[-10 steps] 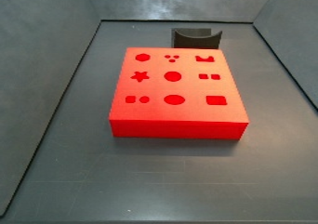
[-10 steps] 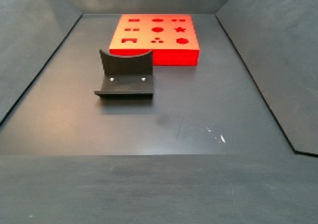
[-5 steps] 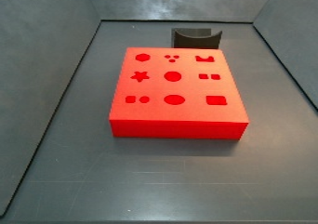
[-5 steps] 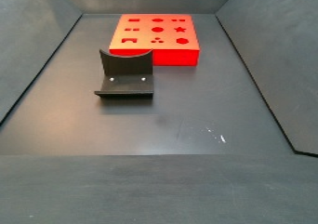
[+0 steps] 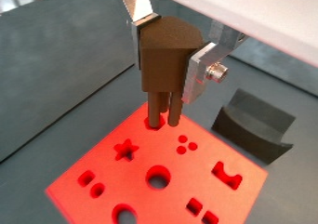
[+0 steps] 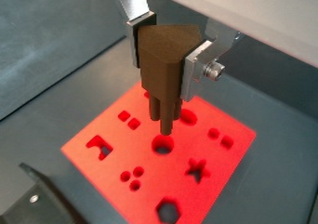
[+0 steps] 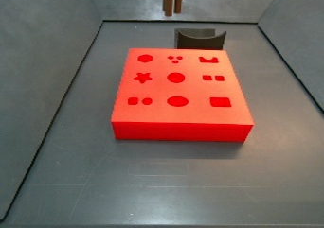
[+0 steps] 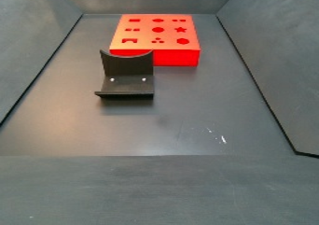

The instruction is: Insert the 3 prong object.

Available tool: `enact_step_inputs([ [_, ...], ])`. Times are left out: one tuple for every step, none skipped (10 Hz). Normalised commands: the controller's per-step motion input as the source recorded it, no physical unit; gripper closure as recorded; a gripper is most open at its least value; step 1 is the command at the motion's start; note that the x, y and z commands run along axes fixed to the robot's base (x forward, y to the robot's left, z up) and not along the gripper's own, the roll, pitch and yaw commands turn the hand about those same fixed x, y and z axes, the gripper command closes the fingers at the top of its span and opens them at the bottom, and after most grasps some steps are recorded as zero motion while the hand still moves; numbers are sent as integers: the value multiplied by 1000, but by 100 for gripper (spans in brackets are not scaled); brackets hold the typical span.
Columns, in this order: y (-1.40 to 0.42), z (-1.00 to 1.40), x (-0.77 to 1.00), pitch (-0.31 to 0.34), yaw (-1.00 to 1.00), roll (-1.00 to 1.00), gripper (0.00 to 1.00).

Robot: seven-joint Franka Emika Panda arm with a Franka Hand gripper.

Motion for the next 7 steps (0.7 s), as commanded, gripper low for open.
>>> enact_step_inputs([
  [409, -454, 57, 0, -103, 289, 100],
  [543, -554, 260, 0, 197, -34, 100],
  [394, -651, 123, -26, 531, -43, 100],
  [326, -651, 63, -54, 657, -11, 100],
  [291, -646, 0, -93, 760, -4, 100],
  [206, -197, 0, -200, 837, -54, 100],
  [17, 0, 0, -189, 891, -20, 100],
])
